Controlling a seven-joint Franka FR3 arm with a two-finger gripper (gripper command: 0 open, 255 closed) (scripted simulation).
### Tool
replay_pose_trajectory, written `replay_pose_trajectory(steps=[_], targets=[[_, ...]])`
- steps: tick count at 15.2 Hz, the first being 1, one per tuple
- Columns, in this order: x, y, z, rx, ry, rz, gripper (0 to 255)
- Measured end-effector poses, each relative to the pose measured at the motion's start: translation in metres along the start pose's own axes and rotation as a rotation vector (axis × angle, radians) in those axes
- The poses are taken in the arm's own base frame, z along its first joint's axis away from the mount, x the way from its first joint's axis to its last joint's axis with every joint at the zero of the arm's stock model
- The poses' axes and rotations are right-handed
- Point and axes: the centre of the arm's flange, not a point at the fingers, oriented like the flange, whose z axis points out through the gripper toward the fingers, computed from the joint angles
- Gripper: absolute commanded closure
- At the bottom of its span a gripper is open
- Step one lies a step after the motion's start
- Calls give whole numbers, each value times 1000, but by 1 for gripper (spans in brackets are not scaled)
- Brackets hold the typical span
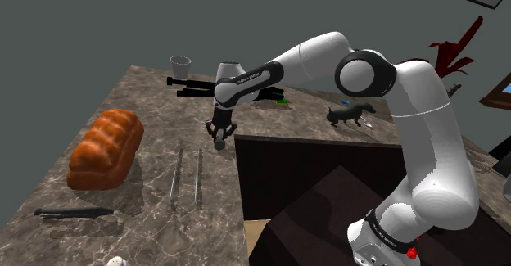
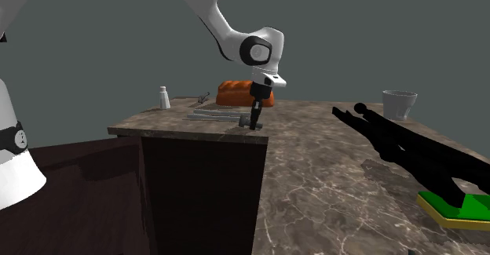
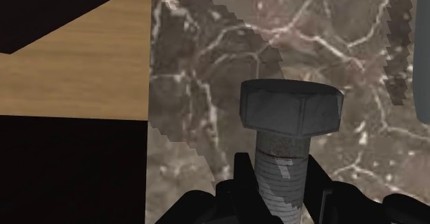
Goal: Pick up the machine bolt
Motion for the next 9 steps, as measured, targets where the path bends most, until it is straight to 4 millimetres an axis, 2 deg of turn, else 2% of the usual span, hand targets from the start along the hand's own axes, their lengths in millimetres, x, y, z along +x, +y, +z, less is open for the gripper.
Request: replay_pose_trajectory(steps=[6, 9], targets=[[0, 0, 0, 0, 0, 0, 255], [-3, 0, -9, -1, -2, -1, 255]])
